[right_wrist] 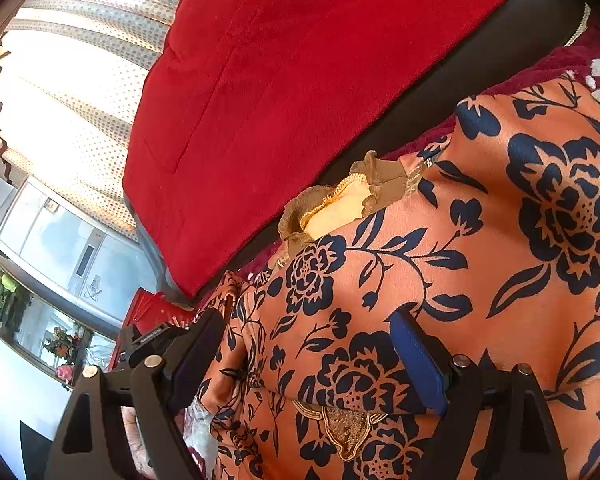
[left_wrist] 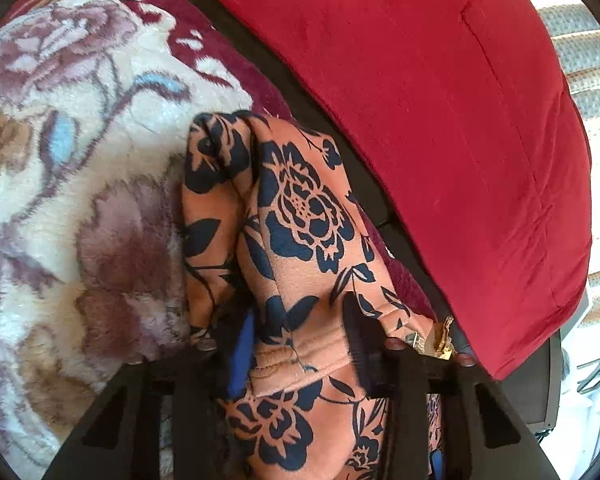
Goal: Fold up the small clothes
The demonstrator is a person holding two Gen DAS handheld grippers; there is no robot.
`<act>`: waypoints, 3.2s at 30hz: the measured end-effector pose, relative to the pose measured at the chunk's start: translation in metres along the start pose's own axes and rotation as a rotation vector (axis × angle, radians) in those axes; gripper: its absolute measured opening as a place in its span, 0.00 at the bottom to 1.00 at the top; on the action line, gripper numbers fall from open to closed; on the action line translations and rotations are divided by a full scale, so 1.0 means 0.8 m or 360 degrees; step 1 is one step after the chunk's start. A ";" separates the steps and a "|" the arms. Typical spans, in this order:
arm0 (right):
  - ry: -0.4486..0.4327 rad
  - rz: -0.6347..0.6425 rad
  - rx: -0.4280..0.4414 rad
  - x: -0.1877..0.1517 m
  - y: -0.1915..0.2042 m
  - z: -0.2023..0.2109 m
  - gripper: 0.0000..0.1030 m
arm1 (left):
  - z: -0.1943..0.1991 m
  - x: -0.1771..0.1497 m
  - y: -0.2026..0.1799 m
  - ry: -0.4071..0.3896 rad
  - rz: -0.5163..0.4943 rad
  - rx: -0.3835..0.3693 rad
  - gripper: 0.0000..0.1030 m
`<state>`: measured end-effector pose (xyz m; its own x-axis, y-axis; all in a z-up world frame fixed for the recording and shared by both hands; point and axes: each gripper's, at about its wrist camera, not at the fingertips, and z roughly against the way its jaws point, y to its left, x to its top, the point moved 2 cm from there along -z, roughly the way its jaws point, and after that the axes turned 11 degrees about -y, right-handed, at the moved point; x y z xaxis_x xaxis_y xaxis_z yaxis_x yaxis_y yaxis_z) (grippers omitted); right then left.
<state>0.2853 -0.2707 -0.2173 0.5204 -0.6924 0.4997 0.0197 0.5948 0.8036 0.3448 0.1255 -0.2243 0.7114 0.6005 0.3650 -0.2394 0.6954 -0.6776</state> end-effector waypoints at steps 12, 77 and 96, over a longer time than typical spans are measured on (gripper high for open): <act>-0.0003 -0.0147 0.0129 0.003 0.004 0.015 0.85 | 0.051 -0.045 -0.118 0.0002 -0.0275 -0.0529 0.10; -0.0609 -0.0626 -0.0583 0.126 -0.140 0.153 0.10 | -0.005 -0.110 -0.121 0.0164 -0.0835 0.0237 0.71; 0.0011 0.0006 -0.0555 0.101 -0.059 -0.022 0.08 | -0.029 -0.137 -0.143 0.0144 -0.1082 0.0332 0.77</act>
<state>0.3418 -0.3477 -0.2207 0.5266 -0.6881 0.4993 0.3078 0.7018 0.6425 0.3097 -0.0289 -0.2019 0.7978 -0.0213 0.6026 0.1615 0.9704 -0.1796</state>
